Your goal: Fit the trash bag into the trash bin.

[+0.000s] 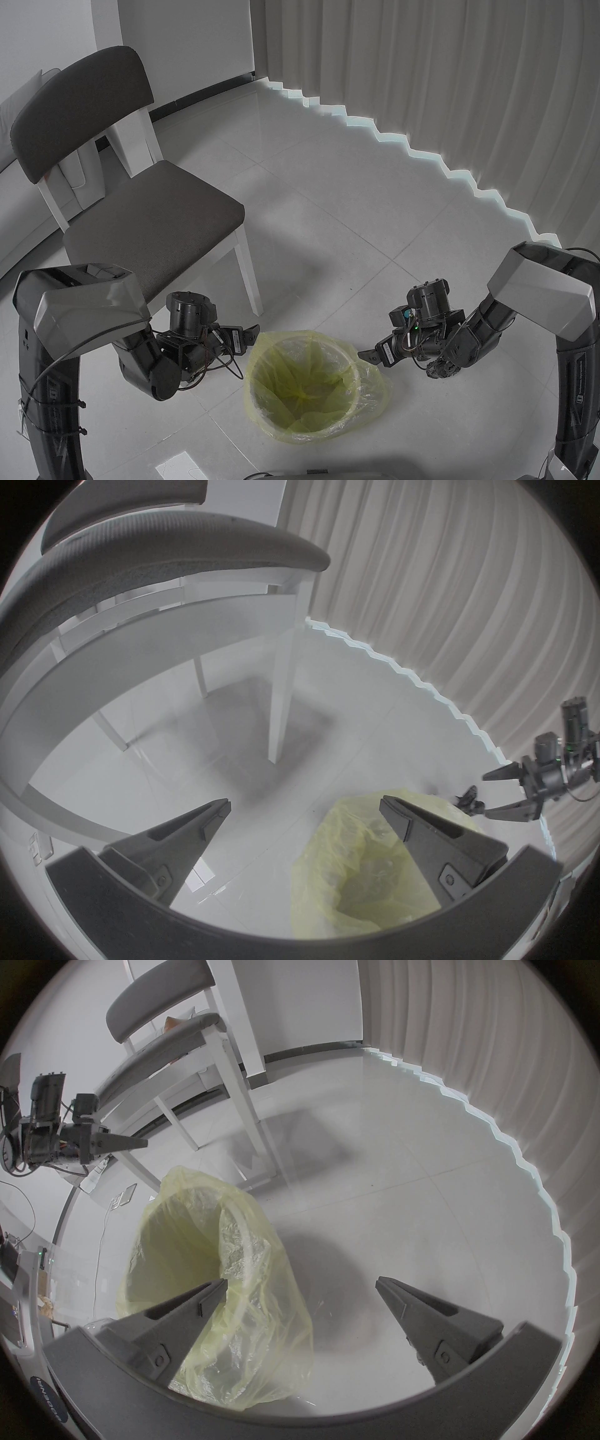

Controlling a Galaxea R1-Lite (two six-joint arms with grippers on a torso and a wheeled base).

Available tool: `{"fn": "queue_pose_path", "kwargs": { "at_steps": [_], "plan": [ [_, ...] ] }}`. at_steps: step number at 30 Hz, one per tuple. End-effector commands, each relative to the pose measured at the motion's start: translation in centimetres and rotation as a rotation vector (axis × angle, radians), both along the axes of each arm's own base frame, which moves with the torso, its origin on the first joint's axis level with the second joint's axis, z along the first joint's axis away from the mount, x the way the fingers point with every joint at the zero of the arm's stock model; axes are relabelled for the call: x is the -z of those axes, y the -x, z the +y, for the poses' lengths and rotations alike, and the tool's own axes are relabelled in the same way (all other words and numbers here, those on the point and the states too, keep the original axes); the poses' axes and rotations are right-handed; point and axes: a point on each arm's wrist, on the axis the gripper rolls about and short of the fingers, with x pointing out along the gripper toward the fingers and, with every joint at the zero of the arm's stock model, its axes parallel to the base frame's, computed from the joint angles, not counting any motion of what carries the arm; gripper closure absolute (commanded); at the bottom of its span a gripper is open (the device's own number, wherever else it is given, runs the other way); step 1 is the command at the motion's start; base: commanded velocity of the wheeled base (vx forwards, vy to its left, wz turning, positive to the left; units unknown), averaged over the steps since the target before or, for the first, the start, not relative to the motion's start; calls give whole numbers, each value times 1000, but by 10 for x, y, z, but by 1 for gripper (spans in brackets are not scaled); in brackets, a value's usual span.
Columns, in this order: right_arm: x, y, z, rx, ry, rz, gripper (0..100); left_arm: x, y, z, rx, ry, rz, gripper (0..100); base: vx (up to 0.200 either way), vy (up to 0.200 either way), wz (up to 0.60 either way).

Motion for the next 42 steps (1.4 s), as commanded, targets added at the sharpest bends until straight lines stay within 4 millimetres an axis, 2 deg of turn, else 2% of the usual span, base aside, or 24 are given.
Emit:
{"fn": "queue_pose_path", "kwargs": {
  "at_steps": [1, 8, 17, 22, 24, 26, 27, 31, 42],
  "plan": [
    [11, 6, 0, -8, 13, 35, 0, -17, 15, 6, 40, 14, -17, 0, -200, 0, 0],
    [-1, 11, -7, 1, 11, 24, 0, -24, 14, 3, 51, 29, -46, 0, -200, 0, 0],
    [1, 9, -10, -9, 32, 24, 0, -27, 12, 1, 56, 50, -97, 0, 0, 0, 0],
    [7, -2, -7, -12, 46, 40, 0, -31, 12, 1, 52, 52, -111, 0, 0, 0, 0],
    [14, -14, -12, 1, 59, 52, 0, -32, 12, 0, 51, 51, -113, 0, 0, 0, 0],
    [14, -14, -12, 1, 59, 52, 0, -32, 12, 0, 51, 51, -113, 0, 0, 0, 0],
    [22, -23, -15, -2, 82, 70, 0, -31, 12, 0, 51, 52, -114, 0, 0, 0, 0],
    [32, -32, -14, -5, 94, 77, 0, -30, 10, -2, 54, 59, -136, 0, 0, 0, 0],
    [37, -63, -3, -38, 156, 137, 0, -24, 10, -3, 57, 57, -132, 0, 0, 0, 0]
  ]
}}
